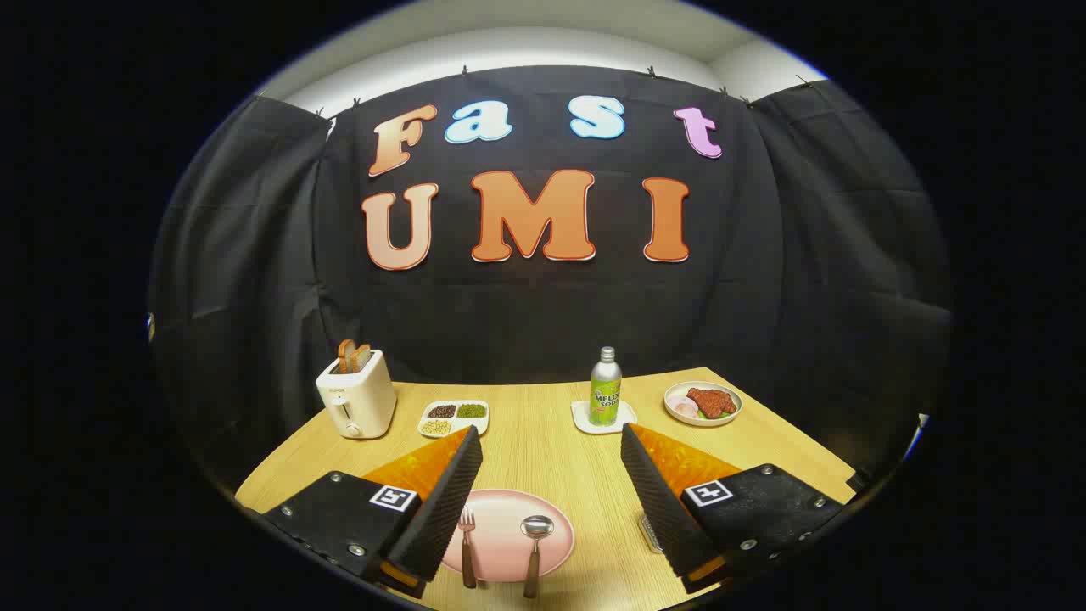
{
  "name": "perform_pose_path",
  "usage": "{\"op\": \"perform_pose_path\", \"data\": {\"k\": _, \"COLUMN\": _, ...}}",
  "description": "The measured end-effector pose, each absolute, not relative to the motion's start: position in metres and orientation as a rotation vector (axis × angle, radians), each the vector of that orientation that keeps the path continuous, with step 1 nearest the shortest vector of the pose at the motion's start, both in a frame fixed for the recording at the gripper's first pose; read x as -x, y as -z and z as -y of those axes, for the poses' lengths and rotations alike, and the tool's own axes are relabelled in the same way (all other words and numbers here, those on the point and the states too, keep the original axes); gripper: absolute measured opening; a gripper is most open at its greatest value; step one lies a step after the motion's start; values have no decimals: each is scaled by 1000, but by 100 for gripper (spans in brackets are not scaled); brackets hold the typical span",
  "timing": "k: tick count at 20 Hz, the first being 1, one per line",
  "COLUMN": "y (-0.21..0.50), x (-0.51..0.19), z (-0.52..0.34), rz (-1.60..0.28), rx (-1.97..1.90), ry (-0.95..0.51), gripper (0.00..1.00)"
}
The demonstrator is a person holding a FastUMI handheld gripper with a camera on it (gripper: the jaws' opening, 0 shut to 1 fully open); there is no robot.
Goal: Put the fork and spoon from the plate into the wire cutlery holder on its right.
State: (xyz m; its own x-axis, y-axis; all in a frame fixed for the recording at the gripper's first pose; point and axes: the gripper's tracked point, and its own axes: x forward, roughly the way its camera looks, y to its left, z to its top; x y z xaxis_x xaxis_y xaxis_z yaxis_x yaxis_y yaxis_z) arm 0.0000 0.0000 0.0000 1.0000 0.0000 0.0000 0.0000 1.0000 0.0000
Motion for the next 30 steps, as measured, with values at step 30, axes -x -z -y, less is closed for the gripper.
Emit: {"op": "perform_pose_path", "data": {"k": 30, "y": 107, "x": -22, "z": -15, "rz": -222, "rx": 65, "ry": -17, "gripper": 99}}
